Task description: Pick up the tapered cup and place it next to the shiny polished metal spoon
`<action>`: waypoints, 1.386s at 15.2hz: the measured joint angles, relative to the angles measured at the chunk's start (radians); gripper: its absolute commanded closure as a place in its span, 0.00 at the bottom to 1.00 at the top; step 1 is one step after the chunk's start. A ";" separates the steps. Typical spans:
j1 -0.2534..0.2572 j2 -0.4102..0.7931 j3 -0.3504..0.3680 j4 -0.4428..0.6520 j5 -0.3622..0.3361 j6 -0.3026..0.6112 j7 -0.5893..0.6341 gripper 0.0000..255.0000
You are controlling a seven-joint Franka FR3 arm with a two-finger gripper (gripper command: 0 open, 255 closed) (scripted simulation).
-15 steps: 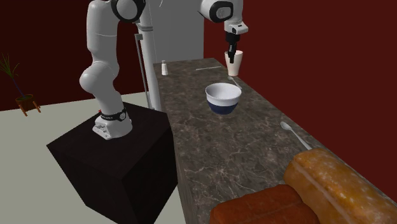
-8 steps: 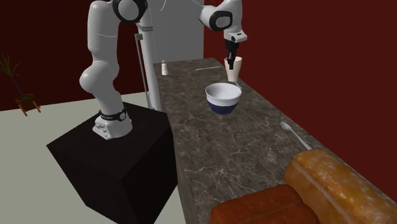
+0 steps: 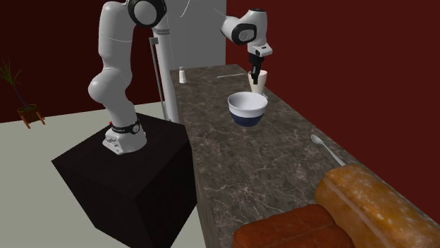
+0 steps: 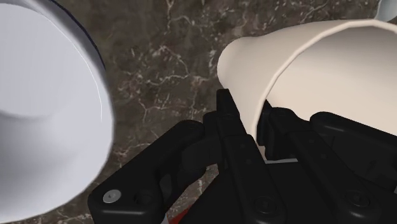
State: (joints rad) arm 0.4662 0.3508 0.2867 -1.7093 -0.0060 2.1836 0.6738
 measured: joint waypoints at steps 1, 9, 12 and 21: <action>0.001 0.005 -0.001 -0.009 -0.002 0.014 0.001 1.00; 0.003 0.030 -0.004 -0.041 -0.008 0.070 0.001 1.00; 0.003 0.030 -0.004 -0.041 -0.008 0.071 0.001 1.00; -0.004 0.006 -0.002 -0.038 0.000 0.044 -0.006 0.00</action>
State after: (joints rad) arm 0.4621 0.3566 0.2847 -1.7469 -0.0062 2.2276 0.6675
